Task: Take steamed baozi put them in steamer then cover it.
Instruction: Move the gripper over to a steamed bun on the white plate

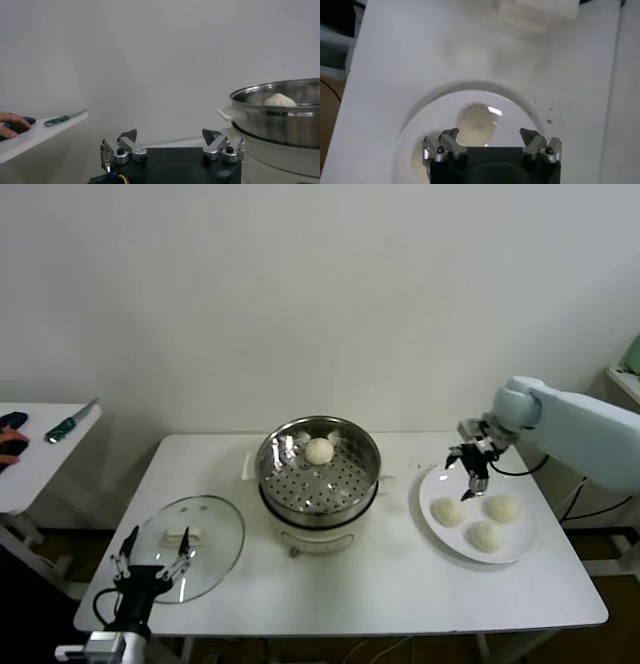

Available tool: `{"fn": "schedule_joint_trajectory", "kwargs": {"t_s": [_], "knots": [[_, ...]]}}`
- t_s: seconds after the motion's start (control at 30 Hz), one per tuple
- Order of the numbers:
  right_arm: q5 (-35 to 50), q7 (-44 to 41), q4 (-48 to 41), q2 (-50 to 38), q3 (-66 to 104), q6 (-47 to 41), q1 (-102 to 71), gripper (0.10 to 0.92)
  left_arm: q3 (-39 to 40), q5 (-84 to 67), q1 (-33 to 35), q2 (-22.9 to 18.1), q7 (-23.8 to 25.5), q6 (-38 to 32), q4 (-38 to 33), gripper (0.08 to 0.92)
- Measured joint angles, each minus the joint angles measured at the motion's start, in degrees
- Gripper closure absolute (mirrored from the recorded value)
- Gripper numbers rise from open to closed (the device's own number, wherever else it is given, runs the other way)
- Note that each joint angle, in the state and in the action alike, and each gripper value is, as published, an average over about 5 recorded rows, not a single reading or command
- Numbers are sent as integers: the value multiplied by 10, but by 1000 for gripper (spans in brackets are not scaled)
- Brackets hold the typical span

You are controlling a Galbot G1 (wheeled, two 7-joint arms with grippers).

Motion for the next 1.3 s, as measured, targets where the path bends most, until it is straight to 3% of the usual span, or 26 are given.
{"fn": "schedule_joint_trajectory", "kwargs": {"t_s": [0.5, 1.1, 1.3], "knots": [[-84, 3, -84, 30, 128, -4, -143, 203, -1, 4, 2, -5, -1, 0, 1, 177], [-136, -7, -170, 89, 199, 18, -185, 203, 0, 8, -5, -4, -1, 0, 8, 177], [-137, -13, -185, 98, 203, 21, -185, 261, 0, 9, -5, -5, -2, 1, 8, 177]]}}
